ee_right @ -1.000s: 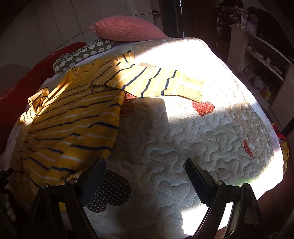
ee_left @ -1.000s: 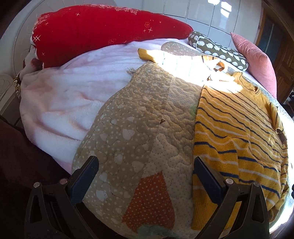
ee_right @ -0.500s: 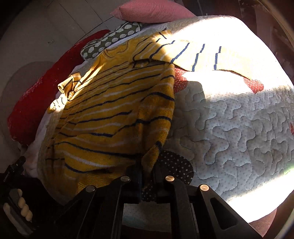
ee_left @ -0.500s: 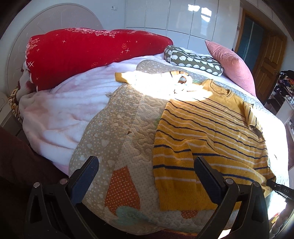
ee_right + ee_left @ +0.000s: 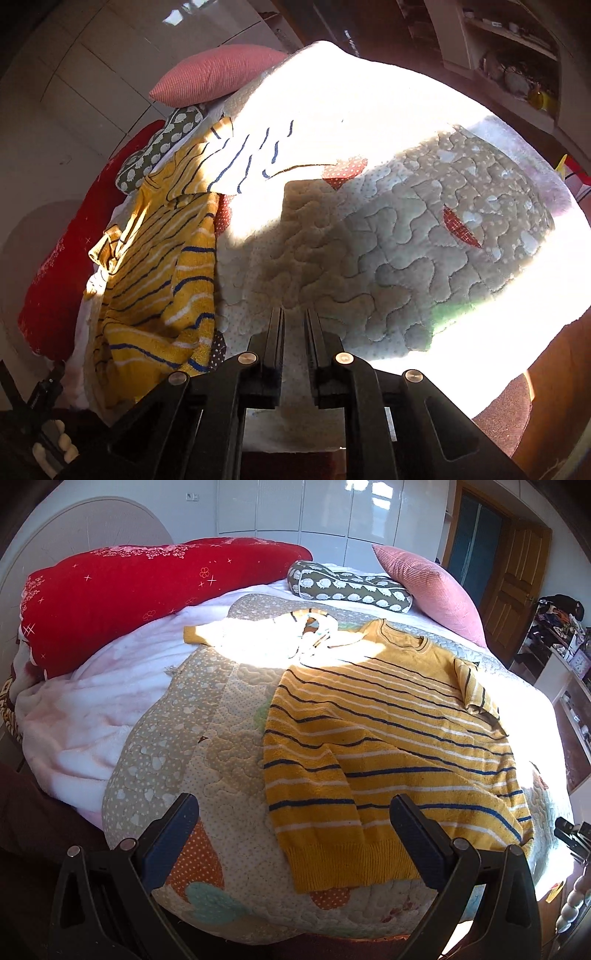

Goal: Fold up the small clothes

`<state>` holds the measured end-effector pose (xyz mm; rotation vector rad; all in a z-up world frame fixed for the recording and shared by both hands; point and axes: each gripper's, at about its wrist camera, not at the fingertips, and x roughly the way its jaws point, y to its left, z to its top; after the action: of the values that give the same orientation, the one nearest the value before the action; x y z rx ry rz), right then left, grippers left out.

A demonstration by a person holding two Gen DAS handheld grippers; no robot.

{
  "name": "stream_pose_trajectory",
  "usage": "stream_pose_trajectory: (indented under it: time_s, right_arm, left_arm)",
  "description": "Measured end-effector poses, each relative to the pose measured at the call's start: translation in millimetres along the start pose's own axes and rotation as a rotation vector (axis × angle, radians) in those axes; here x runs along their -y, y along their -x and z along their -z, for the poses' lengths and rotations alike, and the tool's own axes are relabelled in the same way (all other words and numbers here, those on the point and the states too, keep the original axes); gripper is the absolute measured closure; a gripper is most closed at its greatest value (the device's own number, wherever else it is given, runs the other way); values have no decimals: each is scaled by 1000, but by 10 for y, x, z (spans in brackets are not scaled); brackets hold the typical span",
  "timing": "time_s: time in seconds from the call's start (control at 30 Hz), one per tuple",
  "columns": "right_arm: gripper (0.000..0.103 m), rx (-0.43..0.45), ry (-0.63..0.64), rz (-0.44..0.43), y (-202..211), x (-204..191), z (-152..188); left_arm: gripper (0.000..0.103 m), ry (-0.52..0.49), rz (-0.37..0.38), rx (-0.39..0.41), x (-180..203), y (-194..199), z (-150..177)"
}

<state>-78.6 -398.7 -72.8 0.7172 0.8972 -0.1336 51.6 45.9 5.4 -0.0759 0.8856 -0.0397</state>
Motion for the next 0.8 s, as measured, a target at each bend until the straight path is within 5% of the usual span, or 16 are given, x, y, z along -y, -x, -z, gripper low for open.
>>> stream_pose_trajectory:
  time_s: [0.07, 0.33, 0.37, 0.4, 0.47, 0.7, 0.8]
  right_arm:
    - [42, 11, -7, -36, -119, -10, -230]
    - [41, 34, -191, -32, -1007, 172, -1211]
    - [55, 36, -191, -42, -1042, 157, -1277]
    - [93, 29, -173, -36, -1056, 131, -1342]
    - [94, 71, -145, 0, -942, 122, -1463]
    - [89, 301, -82, 488, -211, 473, -1990]
    - [80, 281, -125, 541, -45, 665, -2034]
  left_arm:
    - [0, -13, 24, 1, 80, -7, 16]
    - [0, -56, 14, 7, 218, -17, 30]
    - [0, -58, 6, 4, 208, -30, 22]
    - [0, -61, -3, 4, 197, -45, 10]
    - [0, -60, -18, 8, 161, -76, -24]
    - [0, 12, -18, -2, -72, -243, -118]
    - [0, 44, -22, -8, -183, -291, -111]
